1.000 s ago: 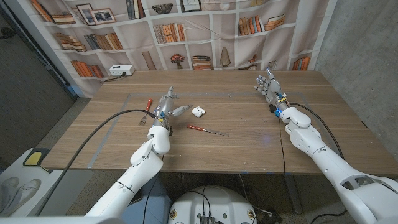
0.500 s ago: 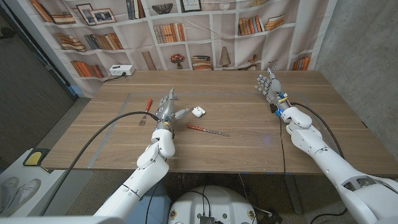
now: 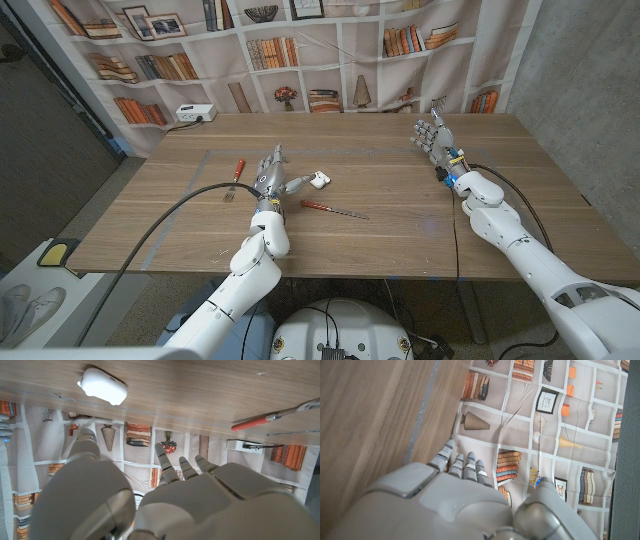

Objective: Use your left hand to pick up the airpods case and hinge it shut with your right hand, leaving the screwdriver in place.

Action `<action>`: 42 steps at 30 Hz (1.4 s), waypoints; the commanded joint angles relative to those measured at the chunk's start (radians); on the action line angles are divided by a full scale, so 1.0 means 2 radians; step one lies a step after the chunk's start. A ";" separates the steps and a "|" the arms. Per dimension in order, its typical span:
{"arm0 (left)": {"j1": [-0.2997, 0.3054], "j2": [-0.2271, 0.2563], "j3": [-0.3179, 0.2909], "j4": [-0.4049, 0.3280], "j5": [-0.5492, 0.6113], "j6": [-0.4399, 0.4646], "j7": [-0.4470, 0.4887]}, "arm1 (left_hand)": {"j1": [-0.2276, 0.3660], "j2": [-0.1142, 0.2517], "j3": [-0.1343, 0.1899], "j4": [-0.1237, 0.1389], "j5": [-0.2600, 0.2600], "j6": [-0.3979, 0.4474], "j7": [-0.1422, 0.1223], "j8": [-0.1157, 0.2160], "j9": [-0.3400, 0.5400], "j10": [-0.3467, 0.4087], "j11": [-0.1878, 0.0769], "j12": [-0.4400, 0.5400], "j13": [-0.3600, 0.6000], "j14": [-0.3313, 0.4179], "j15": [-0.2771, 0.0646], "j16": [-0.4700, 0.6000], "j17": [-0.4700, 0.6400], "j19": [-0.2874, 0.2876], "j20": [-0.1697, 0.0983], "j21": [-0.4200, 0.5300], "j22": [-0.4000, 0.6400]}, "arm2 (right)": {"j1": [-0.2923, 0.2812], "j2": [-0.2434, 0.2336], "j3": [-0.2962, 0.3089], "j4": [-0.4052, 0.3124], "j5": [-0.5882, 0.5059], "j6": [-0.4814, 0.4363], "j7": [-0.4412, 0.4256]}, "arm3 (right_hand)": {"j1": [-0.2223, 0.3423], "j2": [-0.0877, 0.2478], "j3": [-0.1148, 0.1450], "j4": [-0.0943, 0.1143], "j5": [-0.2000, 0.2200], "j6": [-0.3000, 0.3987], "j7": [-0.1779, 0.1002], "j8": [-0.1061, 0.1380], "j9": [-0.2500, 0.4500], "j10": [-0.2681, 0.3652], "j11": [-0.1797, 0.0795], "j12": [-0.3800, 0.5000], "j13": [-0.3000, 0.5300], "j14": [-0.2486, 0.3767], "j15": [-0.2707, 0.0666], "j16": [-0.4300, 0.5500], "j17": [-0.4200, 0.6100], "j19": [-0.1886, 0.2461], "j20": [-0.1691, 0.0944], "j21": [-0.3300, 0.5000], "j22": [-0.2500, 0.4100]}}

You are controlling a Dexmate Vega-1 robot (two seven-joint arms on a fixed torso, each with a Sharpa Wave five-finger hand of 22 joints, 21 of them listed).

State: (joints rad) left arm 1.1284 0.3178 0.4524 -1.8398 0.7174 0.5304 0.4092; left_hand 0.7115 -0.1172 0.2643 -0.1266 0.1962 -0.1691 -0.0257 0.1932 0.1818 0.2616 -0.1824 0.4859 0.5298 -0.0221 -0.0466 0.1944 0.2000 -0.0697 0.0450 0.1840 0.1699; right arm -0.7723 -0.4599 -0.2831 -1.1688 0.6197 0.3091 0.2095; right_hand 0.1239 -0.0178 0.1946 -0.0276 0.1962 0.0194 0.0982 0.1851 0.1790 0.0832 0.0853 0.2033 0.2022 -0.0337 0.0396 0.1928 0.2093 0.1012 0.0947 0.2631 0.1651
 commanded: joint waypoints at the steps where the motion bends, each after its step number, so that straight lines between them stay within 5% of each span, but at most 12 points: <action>1: -0.002 -0.036 0.013 0.020 0.020 0.034 0.040 | 0.003 0.002 0.000 -0.001 0.001 -0.182 0.006 0.003 0.001 0.002 0.001 0.003 0.001 -0.002 -0.002 -0.003 0.000 0.000 -0.001 0.002 0.001 | -0.002 -0.003 0.001 -0.003 -0.001 -0.001 -0.001 | 0.001 0.005 0.002 -0.003 0.000 0.000 -0.003 0.003 0.002 -0.004 0.002 0.000 0.001 -0.002 -0.001 0.004 0.000 -0.001 0.005 -0.001 0.002; 8: -0.001 -0.037 0.015 0.019 0.019 0.035 0.033 | 0.008 0.006 0.001 -0.003 0.002 -0.179 0.002 0.004 0.001 -0.007 0.012 0.001 0.002 -0.002 0.010 -0.002 -0.002 0.000 0.005 0.003 0.001 | 0.004 0.002 -0.003 0.006 -0.001 0.001 0.005 | 0.001 0.005 0.002 -0.003 0.000 0.001 -0.003 0.004 0.002 -0.004 0.002 0.000 0.001 -0.002 -0.001 0.004 -0.001 0.000 0.005 -0.003 0.002; 11: -0.002 -0.041 0.017 0.020 0.019 0.043 0.029 | 0.009 0.006 0.000 -0.003 0.001 -0.166 0.006 0.007 0.000 0.001 0.005 0.003 0.000 0.004 0.009 0.001 -0.004 0.006 0.006 0.005 0.001 | 0.008 0.004 -0.004 0.010 -0.001 0.002 0.008 | 0.000 0.005 0.002 -0.004 -0.001 0.001 -0.003 0.004 0.002 -0.004 0.001 0.000 0.001 -0.003 -0.002 0.004 -0.001 0.000 0.005 -0.004 0.002; 22: -0.009 -0.053 0.029 0.033 0.029 0.061 0.029 | -0.004 -0.001 -0.009 0.001 -0.001 -0.162 0.004 0.004 0.000 -0.019 0.026 -0.018 -0.012 -0.007 0.014 0.000 -0.006 0.008 0.006 0.004 0.001 | 0.012 0.009 -0.003 0.019 0.003 0.009 0.014 | 0.000 0.005 0.001 -0.004 -0.001 0.000 -0.004 0.003 0.002 -0.004 0.001 0.000 0.001 -0.003 -0.002 0.004 -0.001 0.001 0.006 -0.006 0.002; 30: -0.015 -0.051 0.032 0.038 0.029 0.060 0.022 | -0.011 -0.003 -0.016 0.002 0.002 -0.129 0.029 0.012 0.000 0.000 0.041 -0.026 -0.027 -0.005 0.009 0.003 -0.008 0.016 0.001 0.005 0.001 | 0.013 0.008 -0.002 0.020 0.003 0.009 0.014 | 0.000 0.005 0.001 -0.004 -0.001 0.000 -0.005 0.003 0.002 -0.003 0.001 0.001 0.001 -0.003 -0.001 0.004 -0.002 0.001 0.007 -0.008 0.002; 42: -0.024 -0.051 0.038 0.045 0.034 0.071 0.009 | -0.013 -0.002 -0.024 0.002 0.005 -0.153 0.006 -0.002 0.000 -0.048 0.046 -0.071 -0.053 -0.042 0.029 -0.004 -0.009 -0.001 0.007 0.000 0.001 | 0.019 0.012 -0.004 0.027 0.003 0.013 0.020 | 0.000 0.006 0.001 -0.005 -0.001 0.000 -0.006 0.003 0.002 -0.004 0.002 0.001 0.001 -0.004 -0.002 0.004 -0.002 0.001 0.008 -0.010 0.002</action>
State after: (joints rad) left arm 1.0957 0.2168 0.5165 -1.7620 0.7742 0.6519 0.4493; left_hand 0.6959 -0.1200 0.2217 -0.1226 0.2003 -0.1716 -0.0038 0.1921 0.1819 0.1812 -0.0895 0.3572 0.4294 -0.0886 0.0059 0.1869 0.1813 -0.0595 0.0560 0.1857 0.1699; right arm -0.7411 -0.4417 -0.2889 -1.1226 0.6242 0.3317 0.2440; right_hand 0.1239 -0.0178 0.1960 -0.0345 0.1962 0.0175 0.0891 0.1850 0.1790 0.0832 0.0853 0.2033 0.2022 -0.0337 0.0396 0.1928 0.2046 0.1046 0.1057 0.2437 0.1651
